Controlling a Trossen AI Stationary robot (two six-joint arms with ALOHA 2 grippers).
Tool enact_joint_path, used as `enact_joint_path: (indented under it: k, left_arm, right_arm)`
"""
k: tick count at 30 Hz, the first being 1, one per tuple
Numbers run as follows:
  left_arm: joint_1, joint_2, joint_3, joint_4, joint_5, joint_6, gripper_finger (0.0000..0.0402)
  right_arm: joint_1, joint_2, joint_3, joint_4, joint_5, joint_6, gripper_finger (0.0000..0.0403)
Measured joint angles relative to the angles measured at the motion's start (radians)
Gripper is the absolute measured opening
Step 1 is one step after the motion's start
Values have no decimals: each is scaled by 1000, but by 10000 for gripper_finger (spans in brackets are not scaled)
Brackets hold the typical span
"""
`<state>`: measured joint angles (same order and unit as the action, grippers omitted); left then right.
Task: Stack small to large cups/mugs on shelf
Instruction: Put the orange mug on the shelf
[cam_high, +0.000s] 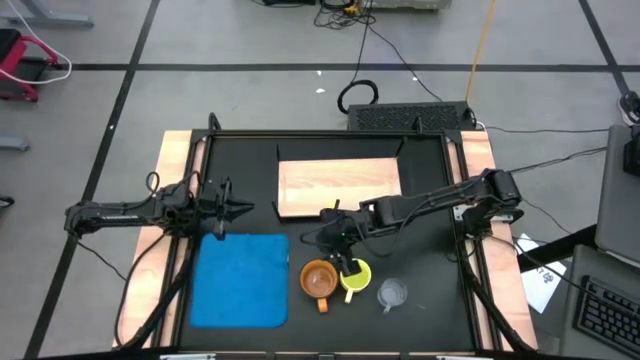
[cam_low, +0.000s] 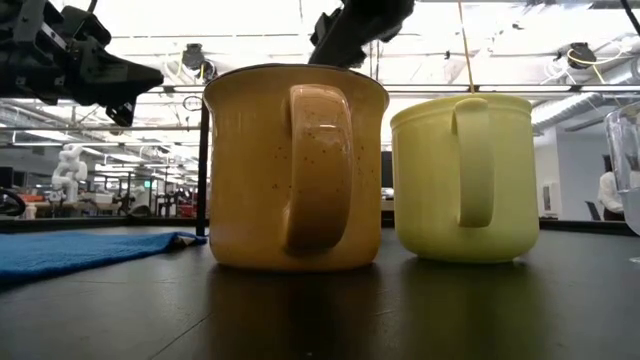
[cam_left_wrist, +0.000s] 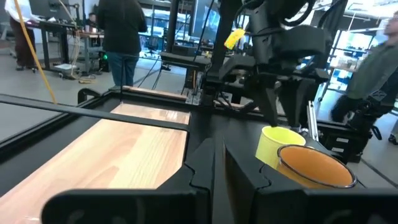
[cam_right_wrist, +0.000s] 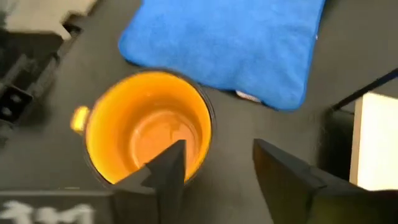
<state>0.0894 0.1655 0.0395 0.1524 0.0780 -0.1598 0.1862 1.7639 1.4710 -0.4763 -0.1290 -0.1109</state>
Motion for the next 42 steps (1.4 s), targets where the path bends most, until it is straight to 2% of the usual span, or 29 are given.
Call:
enact_joint_path:
  k: [3,7,13,26,42]
  left_arm:
    - [0,0,0,1,0,0,33]
    - [0,0,0,1,0,-1,33]
    - [0,0,0,1,0,-7,33]
    - [0,0,0,-3,6,-24,33]
    - [0,0,0,-3,7,-9,33]
  right_arm:
    - [3,-4,2,-4,-3,19,208]
    - [15,0,2,-8,-16,28,218]
    - [50,40,0,8,-33,28,213]
    - [38,121,1,45,-30,68,211]
    - [15,123,1,51,-26,73,210]
